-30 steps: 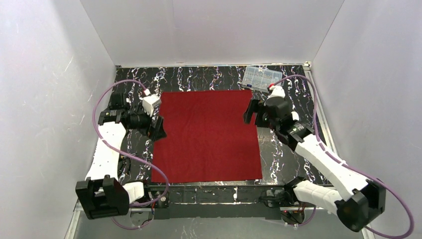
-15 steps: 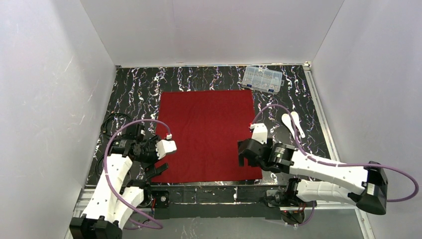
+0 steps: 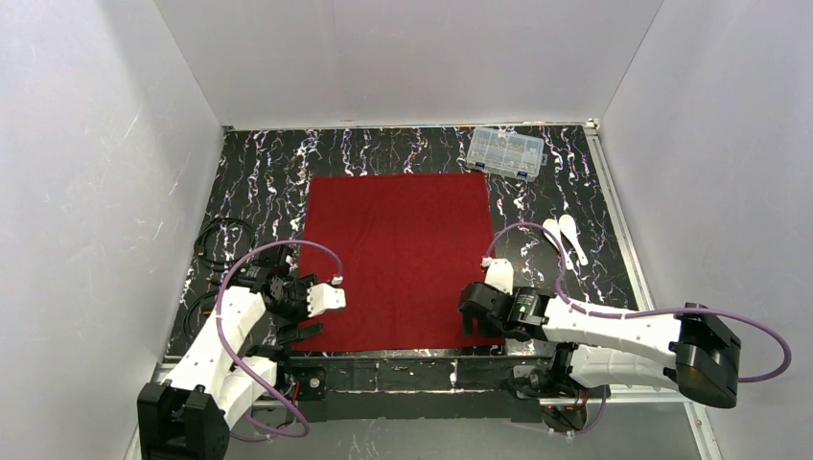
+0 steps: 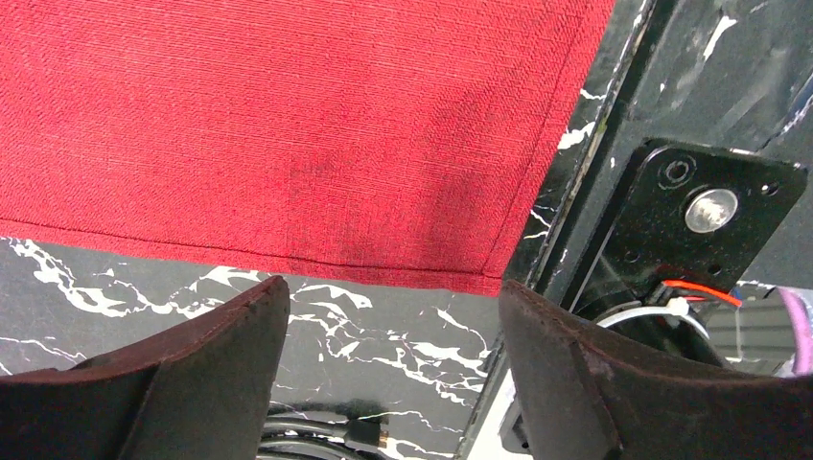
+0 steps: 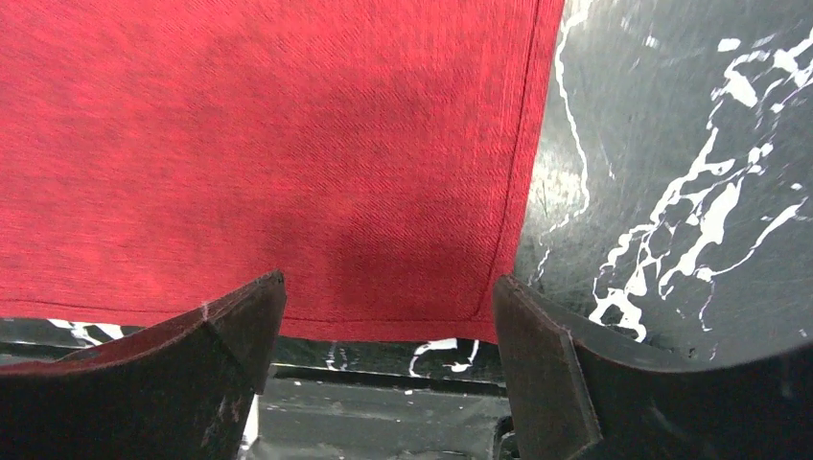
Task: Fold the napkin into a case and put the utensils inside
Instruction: Pick up the flattened napkin from the center of the board.
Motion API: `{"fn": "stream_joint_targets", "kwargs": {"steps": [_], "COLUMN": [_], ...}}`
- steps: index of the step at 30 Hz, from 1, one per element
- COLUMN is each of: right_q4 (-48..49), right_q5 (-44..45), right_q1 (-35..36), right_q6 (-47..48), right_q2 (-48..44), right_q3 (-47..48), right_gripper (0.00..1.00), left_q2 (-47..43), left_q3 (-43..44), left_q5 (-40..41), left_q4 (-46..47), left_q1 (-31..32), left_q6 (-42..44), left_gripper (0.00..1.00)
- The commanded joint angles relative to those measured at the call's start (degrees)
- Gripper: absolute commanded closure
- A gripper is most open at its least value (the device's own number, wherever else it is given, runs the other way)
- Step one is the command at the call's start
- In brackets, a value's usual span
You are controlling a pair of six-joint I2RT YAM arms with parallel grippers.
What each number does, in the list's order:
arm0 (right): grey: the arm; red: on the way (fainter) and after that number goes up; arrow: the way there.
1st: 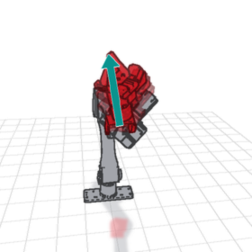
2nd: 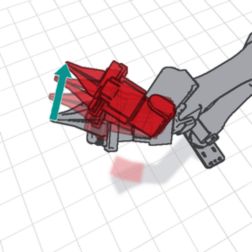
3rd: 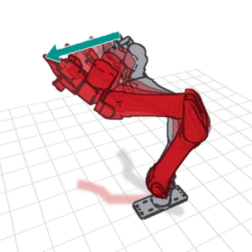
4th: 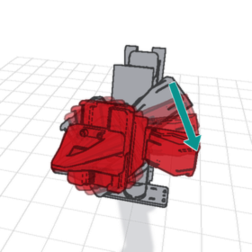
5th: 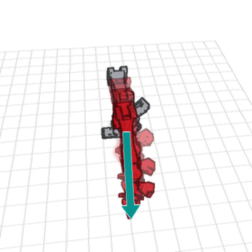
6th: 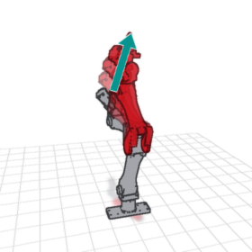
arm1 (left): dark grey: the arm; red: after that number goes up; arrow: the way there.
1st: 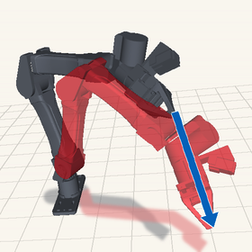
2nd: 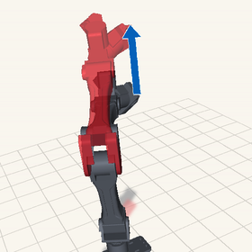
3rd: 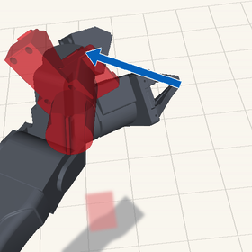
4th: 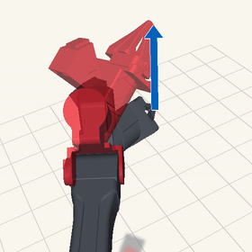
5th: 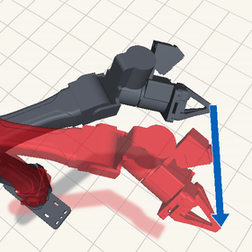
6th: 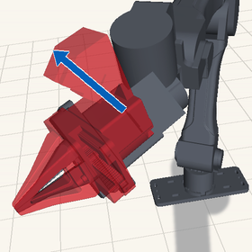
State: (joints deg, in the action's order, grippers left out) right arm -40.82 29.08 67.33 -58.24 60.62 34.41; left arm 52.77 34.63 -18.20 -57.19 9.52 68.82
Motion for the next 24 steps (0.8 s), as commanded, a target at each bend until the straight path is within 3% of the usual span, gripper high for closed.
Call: {"fn": "stream_joint_targets", "kwargs": {"steps": [1, 8, 10, 17, 24], "right_q4": [2.2, 3.0, 3.7, 6.1, 7.2], "right_q5": [-5.9, -8.7, -9.5, -12.6, -15.5], "right_q1": [-0.3, -1.5, -2.4, -8.8, -13.9], "right_q6": [-2.6, 0.2, 0.8, 4.5, 7.1], "right_q2": [0.2, -0.1, 0.8, 1.0, 1.3], "right_q3": [-3.2, -3.7, -4.0, -4.8, -6.3], "right_gripper": [0.14, 0.16, 0.21, 0.41, 0.44], "left_q2": [0.2, 0.8, 0.8, 2.2, 3.7], "left_q3": [-0.9, -3.2, -4.3, -6.4, -6.1], "left_q5": [-0.1, 0.8, 1.5, 1.9, 2.7], "left_q4": [-1.6, -1.8, -0.2, 2.3, 0.5], "left_q1": [0.3, 1.2, 1.5, 3.4, 4.0], "left_q6": [4.5, 9.0, 9.7, 12.0, 17.0], "left_gripper": [0.25, 0.37, 0.39, 0.39, 0.36]}}
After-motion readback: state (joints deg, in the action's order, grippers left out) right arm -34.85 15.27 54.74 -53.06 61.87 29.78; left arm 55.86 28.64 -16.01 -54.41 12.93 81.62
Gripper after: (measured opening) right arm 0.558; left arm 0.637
